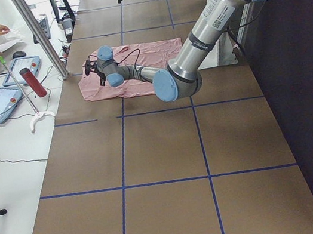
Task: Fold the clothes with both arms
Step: 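Move the right gripper to the hem corner nearest the robot while left holds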
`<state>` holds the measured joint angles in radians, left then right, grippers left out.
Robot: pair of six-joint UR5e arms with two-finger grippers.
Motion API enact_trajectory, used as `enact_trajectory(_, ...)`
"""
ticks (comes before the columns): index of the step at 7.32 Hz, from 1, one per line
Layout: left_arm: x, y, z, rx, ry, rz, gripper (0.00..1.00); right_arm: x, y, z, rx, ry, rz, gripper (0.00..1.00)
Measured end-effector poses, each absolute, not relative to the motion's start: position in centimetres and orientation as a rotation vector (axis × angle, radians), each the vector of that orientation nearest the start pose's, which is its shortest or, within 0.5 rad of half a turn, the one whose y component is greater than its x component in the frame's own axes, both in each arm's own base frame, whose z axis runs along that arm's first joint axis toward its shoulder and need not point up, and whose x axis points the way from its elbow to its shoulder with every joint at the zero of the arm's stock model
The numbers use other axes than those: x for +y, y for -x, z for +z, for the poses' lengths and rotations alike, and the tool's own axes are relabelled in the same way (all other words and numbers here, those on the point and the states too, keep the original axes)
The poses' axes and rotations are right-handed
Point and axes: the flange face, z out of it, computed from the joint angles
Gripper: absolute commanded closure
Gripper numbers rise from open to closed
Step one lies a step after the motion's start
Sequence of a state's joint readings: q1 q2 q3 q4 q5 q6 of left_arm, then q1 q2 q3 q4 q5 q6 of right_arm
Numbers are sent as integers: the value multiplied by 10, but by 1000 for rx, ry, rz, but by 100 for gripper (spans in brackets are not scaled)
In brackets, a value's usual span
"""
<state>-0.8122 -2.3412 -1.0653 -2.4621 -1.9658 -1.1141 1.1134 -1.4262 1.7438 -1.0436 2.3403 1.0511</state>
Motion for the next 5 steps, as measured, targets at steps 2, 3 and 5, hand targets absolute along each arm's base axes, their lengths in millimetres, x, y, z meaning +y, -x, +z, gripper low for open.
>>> enact_trajectory(2,-593,-446,310,1212,-334,-41,26,-468,283,384,-1083,-6,340,0)
enact_trajectory(3,-568,-427,318,1235,-310,-31,26,-431,325,365,-1091,39,398,3)
enact_trajectory(5,-537,-403,327,1247,-242,-16,23,-332,392,349,-1078,54,467,8)
